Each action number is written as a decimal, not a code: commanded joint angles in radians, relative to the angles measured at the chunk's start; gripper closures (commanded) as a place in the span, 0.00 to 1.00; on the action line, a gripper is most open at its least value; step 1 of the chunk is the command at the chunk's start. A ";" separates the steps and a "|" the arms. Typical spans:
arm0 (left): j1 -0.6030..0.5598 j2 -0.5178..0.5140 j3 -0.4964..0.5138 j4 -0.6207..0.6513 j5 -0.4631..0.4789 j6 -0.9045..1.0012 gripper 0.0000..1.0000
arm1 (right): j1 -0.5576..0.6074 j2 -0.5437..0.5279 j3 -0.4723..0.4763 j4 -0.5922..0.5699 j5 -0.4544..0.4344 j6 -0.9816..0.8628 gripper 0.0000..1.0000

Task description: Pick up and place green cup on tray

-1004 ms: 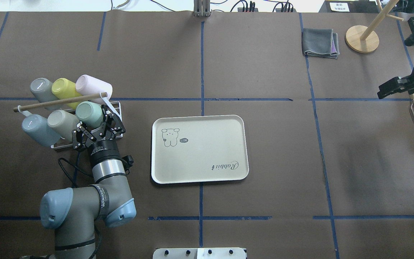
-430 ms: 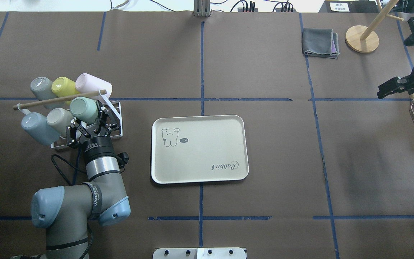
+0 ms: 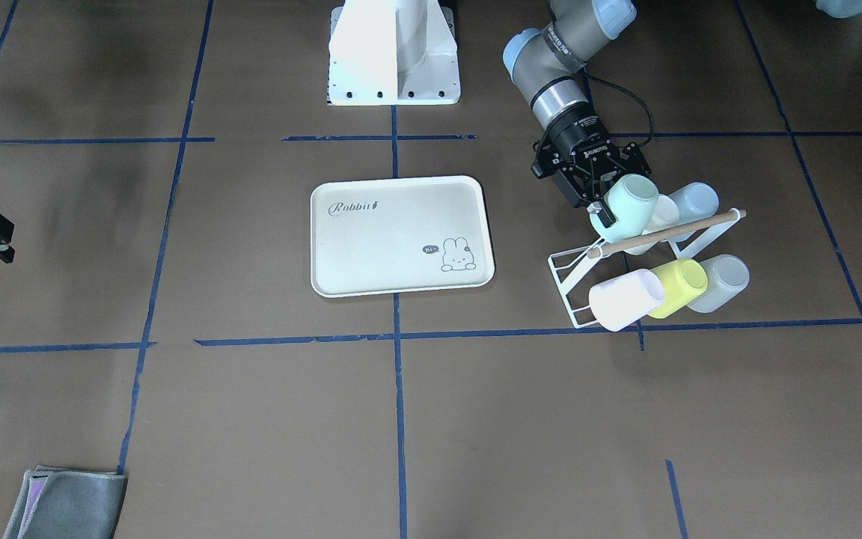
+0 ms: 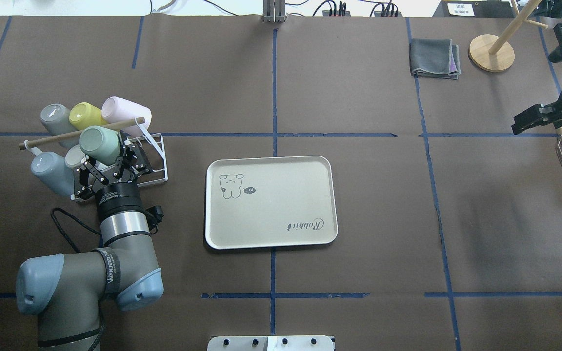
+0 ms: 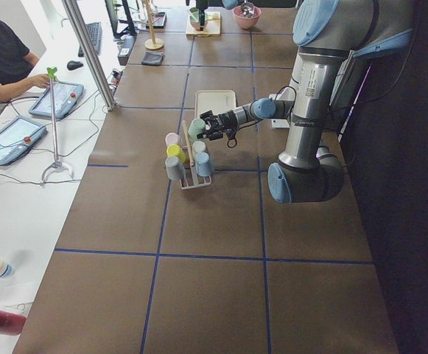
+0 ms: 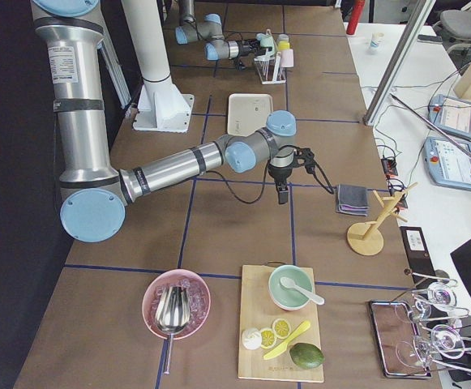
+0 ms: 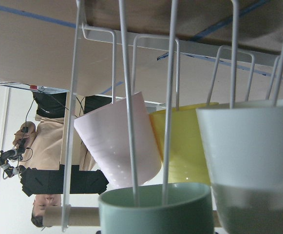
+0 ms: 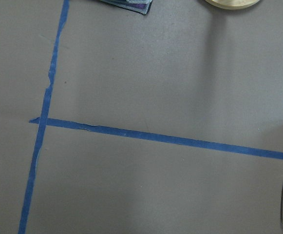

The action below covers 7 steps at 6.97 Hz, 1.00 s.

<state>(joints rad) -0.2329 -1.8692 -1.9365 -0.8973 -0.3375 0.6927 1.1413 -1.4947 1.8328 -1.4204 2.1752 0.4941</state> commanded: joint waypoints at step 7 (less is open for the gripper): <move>0.017 -0.027 -0.344 0.077 -0.056 -0.010 0.85 | -0.002 0.002 -0.010 0.002 0.000 0.000 0.00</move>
<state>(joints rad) -0.2194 -1.8786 -2.1835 -0.8093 -0.3569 0.6906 1.1407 -1.4936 1.8228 -1.4190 2.1751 0.4940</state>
